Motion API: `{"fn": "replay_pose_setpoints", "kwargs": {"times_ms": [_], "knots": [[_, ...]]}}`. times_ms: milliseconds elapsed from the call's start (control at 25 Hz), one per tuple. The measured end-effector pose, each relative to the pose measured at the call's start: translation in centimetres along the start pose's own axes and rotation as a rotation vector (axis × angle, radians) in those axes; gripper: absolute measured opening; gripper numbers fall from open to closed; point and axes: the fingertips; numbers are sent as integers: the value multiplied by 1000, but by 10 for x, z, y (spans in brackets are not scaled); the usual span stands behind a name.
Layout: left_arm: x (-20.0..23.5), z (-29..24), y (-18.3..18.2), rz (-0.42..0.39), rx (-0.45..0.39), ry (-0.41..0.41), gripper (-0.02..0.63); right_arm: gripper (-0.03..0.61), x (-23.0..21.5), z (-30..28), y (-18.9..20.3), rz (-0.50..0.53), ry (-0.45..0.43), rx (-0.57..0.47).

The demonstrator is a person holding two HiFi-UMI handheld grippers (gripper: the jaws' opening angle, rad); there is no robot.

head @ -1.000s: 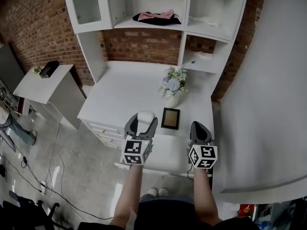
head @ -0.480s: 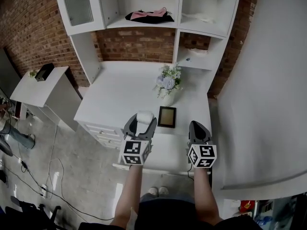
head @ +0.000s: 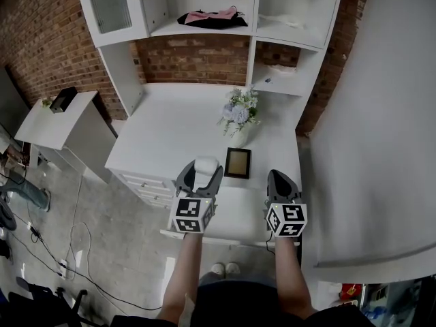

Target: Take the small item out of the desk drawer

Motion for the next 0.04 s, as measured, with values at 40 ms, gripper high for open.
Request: {"fn": "replay_pose_setpoints", "kwargs": {"times_ms": [40], "knots": [[0, 1, 1, 1, 2, 0, 290, -3, 1, 0, 1, 0, 0, 1]]}}
Point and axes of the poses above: the fingertips, and each gripper's own axes: z backward along the fingers, x to its left, y out of its underside, and after that the axes turned 3 degrees about -x, right-handed
